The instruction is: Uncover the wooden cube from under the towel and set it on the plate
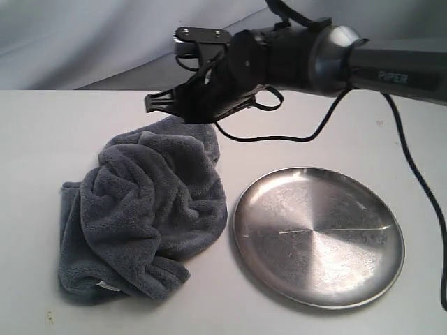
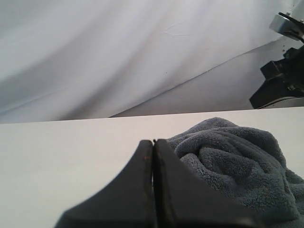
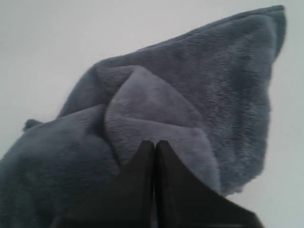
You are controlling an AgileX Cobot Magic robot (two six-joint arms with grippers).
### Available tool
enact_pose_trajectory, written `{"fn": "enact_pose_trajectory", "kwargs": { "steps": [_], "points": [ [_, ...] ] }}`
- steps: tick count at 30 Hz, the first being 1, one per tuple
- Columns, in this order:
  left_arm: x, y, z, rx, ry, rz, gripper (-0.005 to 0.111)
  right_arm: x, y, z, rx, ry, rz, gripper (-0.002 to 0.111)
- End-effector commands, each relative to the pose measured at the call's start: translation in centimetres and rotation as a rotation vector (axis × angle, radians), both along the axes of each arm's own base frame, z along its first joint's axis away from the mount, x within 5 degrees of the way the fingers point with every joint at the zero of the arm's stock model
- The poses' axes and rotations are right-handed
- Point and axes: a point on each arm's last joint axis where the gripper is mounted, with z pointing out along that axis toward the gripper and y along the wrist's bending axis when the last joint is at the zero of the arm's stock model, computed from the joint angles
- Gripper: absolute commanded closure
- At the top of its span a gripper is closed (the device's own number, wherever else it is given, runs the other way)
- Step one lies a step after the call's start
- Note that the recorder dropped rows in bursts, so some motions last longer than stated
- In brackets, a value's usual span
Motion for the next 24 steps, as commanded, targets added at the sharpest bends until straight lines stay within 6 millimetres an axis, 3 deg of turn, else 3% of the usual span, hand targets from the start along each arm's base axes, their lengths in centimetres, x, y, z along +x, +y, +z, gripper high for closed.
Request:
{"fn": "enact_pose_trajectory", "kwargs": {
  "steps": [1,8,13,17,24],
  "points": [
    [0.0,0.0,-0.1,-0.005,-0.002,-0.005,0.107,-2.3,2.7,1.2,-0.017,-0.016,0.116,0.108],
    [0.0,0.0,-0.1,-0.005,-0.002,-0.005,0.107,-8.2,5.9,1.6,-0.017,0.101,0.462,0.108],
    [0.0,0.0,-0.1,-0.005,-0.002,-0.005,0.107,-11.6,5.6,0.8,-0.130,0.217,0.625,0.108],
    [0.0,0.0,-0.1,-0.005,-0.002,-0.005,0.107,-14.4,3.9,-0.2,-0.169,0.227,0.651,0.108],
    [0.0,0.0,-0.1,-0.005,-0.002,-0.005,0.107,-17.1,-1.6,-2.7,-0.249,0.239,0.603,0.108]
  ]
}}
